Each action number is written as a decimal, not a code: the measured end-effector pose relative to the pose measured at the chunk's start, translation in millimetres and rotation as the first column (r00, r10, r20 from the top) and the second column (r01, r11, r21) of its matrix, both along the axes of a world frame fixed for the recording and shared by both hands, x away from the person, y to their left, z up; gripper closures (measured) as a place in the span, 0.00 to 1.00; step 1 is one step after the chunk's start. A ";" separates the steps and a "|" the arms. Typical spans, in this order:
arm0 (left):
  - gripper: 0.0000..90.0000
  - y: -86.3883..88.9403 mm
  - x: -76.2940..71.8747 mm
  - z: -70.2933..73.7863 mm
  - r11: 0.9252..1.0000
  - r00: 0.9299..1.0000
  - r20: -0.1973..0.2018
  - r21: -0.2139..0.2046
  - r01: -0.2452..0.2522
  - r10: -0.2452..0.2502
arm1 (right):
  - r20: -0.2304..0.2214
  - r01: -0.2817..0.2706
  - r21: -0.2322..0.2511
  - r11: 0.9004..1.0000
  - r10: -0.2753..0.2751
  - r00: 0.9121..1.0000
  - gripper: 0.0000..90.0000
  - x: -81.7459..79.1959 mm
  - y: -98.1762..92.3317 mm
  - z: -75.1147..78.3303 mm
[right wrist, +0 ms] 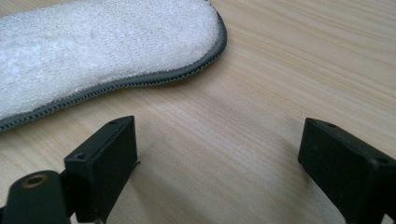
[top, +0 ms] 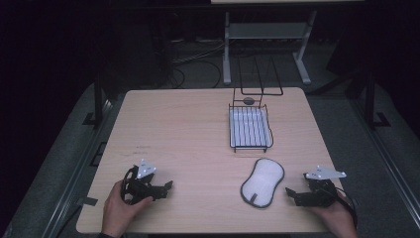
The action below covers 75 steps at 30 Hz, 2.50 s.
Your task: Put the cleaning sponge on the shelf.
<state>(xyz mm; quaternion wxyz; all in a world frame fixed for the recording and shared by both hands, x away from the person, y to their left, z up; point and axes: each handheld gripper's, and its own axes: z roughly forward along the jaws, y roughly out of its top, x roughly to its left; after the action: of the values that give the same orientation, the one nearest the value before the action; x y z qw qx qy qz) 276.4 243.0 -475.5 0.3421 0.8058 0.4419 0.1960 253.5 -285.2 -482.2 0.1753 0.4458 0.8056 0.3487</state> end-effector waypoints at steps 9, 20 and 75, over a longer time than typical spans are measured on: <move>0.14 0.1 0.1 0.0 1.000 1.000 0.000 0.000 0.000 0.000 | 0.003 -0.008 0.002 1.000 0.008 1.000 0.18 -0.2 -2.7 0.7; 0.14 0.0 0.0 0.0 1.000 1.000 0.000 -0.001 0.000 0.000 | -0.022 -0.014 0.011 1.000 0.015 1.000 0.71 1.0 -3.8 19.0; 0.14 -0.2 0.0 -0.1 1.000 1.000 0.000 -0.004 -0.002 0.002 | -0.066 -0.059 0.015 0.998 0.060 0.996 1.00 71.8 46.3 25.0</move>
<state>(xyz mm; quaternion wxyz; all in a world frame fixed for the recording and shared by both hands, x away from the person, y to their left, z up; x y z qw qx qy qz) 276.4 242.8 -475.6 0.3437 0.8045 0.4431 0.1956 325.3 -238.9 -457.2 0.1347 0.4341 0.8216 0.3440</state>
